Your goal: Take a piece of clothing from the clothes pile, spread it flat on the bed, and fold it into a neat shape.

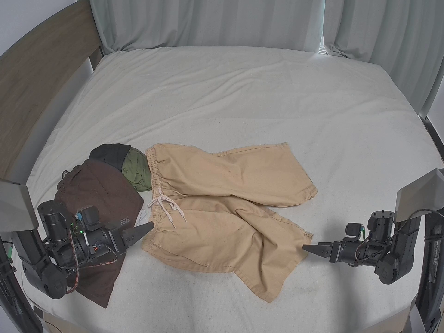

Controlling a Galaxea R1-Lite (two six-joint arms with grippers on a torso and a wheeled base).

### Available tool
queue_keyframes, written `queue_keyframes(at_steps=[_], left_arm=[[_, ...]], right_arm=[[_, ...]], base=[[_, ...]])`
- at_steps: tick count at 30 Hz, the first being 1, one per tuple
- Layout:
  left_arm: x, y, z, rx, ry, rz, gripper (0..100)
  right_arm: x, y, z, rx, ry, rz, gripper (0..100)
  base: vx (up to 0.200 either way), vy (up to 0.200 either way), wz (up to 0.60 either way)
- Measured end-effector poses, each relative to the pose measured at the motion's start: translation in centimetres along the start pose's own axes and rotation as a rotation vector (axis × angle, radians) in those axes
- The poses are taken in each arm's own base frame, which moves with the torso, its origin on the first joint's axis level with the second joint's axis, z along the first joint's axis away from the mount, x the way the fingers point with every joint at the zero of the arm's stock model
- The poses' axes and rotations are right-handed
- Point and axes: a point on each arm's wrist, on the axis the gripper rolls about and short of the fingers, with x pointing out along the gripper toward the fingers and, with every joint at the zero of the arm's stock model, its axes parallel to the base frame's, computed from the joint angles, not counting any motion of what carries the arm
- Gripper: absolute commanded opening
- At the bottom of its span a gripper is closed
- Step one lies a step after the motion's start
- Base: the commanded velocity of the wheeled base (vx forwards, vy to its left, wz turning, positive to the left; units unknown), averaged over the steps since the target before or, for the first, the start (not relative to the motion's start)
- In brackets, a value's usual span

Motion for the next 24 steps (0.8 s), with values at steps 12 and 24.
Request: queue_keyframes(at_steps=[12,24], left_arm=[[0.2,0.2,-0.4,0.016,0.015,0.005,100],[0.2,0.3,-0.6,0.018,0.024,0.006,100]], right_arm=[[1.6,0.0,-0.8,0.141,0.035,0.024,100],[2.8,2.2,-0.7,0.142,0.057,0.090,100]], base=[[0.000,0.000,0.00],[0.000,0.000,0.00]])
